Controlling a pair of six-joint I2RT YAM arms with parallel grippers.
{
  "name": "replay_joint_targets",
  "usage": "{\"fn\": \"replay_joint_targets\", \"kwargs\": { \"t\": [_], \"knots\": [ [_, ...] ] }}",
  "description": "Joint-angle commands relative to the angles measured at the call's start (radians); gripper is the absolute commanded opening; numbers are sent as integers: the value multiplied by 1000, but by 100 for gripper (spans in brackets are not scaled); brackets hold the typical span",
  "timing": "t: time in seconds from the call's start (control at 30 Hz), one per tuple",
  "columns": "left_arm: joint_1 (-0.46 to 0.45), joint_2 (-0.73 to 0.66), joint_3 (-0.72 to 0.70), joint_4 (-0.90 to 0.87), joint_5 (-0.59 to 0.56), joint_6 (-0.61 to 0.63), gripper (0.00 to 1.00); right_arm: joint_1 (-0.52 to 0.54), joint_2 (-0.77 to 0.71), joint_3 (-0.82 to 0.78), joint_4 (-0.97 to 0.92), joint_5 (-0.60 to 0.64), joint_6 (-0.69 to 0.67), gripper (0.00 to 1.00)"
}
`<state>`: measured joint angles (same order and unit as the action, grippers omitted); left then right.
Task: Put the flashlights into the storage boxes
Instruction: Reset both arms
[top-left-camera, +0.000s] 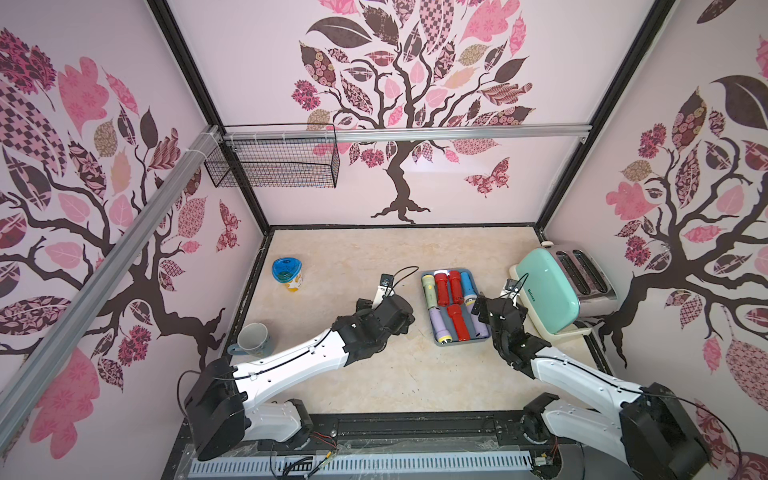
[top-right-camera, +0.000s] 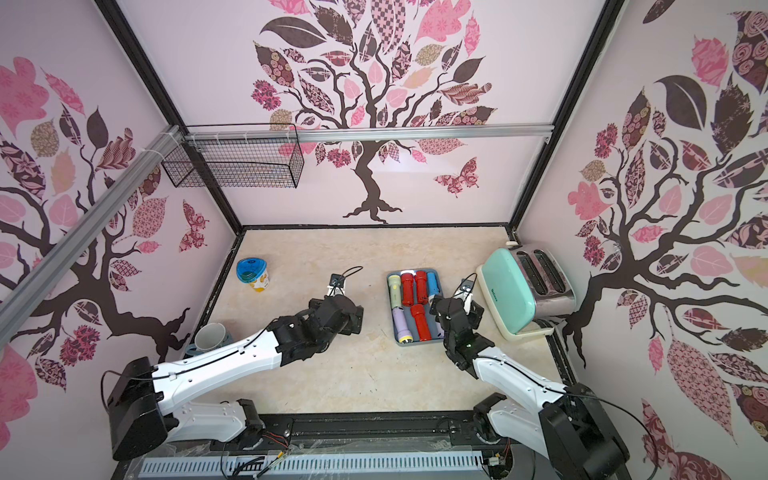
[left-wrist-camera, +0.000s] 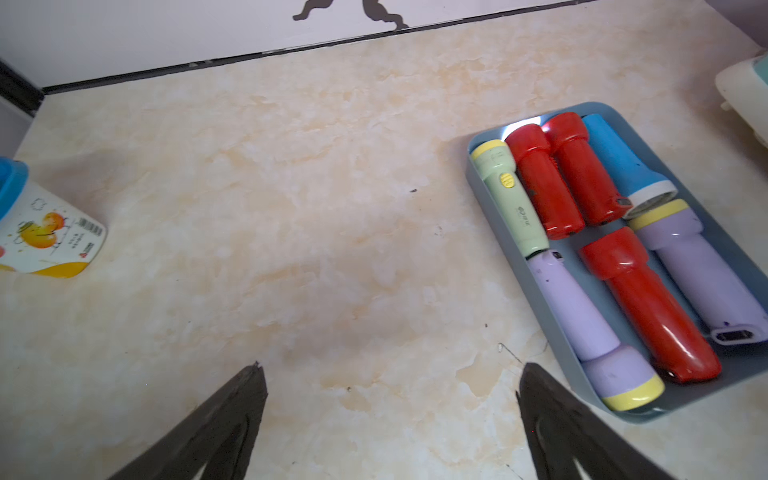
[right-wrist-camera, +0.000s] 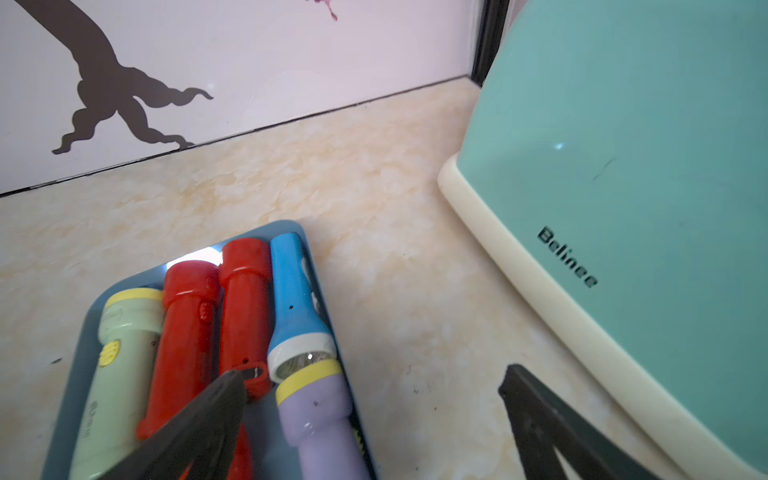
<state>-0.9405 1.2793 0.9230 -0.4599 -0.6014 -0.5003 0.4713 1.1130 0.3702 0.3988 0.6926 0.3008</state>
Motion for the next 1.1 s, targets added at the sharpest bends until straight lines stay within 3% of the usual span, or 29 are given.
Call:
{"fn": "replay_joint_targets", "kwargs": {
  "t": [0.0,0.1,0.17,0.23,0.33,0.4,0.5,0.57,0.7,0.8,0.87,0.97,1.07],
  "knots": [
    [102,-59,-109,26,16,18,98,-81,97,-36,443,110,-308,100],
    [206,-124,-198,121,-60,26,98,-204,167,-24,442,61,-214,100],
    [258,-166,-256,246,-141,70,98,-232,188,-33,485,58,-205,100],
    [331,-191,-272,333,-130,144,98,-237,195,-45,532,36,-279,100],
    [481,-181,-218,284,-31,76,98,-258,230,-48,543,-1,-305,100],
    [530,-160,-215,308,-66,30,98,-282,269,-65,569,-70,-277,100],
    [542,-146,-244,454,-74,205,98,-293,308,-91,654,-164,-246,100],
    [548,-134,-279,579,-144,333,98,-292,314,-72,621,-194,-264,100],
    [629,-121,-385,795,-98,488,98,-298,437,-162,964,-191,-303,99],
    [689,-167,-435,790,11,487,98,-299,380,-125,788,-201,-270,100],
    [697,-185,-467,822,65,552,98,-303,392,-128,819,-199,-279,99],
    [695,-173,-482,829,53,584,98,-301,408,-100,791,-220,-286,99],
    [696,-106,-527,951,21,580,98,-302,418,-31,668,-253,-307,100]
  ]
}}
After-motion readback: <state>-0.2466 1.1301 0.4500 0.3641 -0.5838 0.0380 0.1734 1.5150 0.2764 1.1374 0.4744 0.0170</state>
